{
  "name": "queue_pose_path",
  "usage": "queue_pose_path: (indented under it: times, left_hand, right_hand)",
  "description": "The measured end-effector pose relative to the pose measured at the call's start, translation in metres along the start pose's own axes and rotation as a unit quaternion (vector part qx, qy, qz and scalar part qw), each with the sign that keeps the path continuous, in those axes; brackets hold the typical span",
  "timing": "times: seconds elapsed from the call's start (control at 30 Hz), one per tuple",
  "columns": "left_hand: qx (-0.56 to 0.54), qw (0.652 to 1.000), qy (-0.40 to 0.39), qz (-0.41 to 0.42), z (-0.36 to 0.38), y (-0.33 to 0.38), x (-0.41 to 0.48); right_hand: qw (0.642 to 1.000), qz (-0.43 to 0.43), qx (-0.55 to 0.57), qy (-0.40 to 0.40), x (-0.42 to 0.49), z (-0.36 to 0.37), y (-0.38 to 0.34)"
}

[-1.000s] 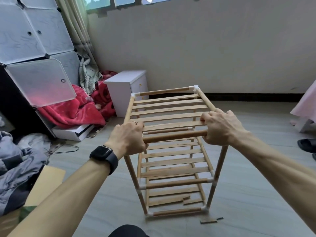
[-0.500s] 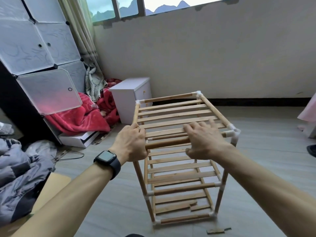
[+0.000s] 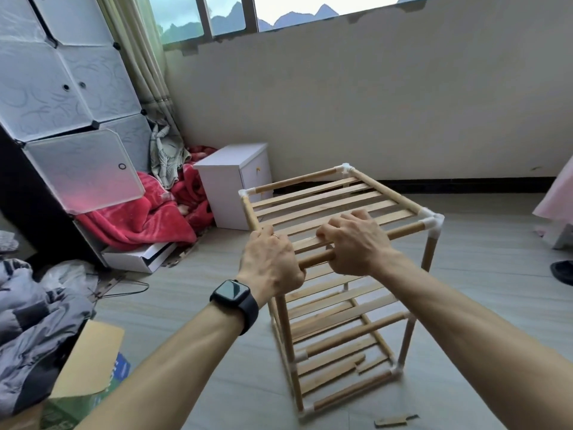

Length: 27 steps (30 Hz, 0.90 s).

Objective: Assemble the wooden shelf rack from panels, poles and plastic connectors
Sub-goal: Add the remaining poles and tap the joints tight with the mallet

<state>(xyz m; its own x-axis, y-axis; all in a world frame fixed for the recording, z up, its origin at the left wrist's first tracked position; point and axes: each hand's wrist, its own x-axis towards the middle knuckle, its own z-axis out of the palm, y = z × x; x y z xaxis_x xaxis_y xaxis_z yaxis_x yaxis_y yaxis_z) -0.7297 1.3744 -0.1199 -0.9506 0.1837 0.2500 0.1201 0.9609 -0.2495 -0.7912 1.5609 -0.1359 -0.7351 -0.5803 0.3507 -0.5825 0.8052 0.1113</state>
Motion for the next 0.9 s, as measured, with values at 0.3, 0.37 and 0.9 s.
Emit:
queue_pose_path:
  times: [0.3, 0.37, 0.9]
  left_hand:
    - [-0.193, 0.958, -0.176, 0.117, -0.037, 0.064, 0.02]
    - [-0.283, 0.938, -0.154, 0.126, -0.036, 0.059, 0.029]
    - [-0.261, 0.912, -0.069, -0.309, 0.043, -0.073, 0.061]
  right_hand:
    - [0.906, 0.419, 0.062, -0.009, -0.057, -0.008, 0.096]
    - [0.878, 0.445, 0.167, 0.058, -0.082, -0.017, 0.1]
    - [0.987, 0.141, 0.066, 0.034, -0.097, -0.006, 0.044]
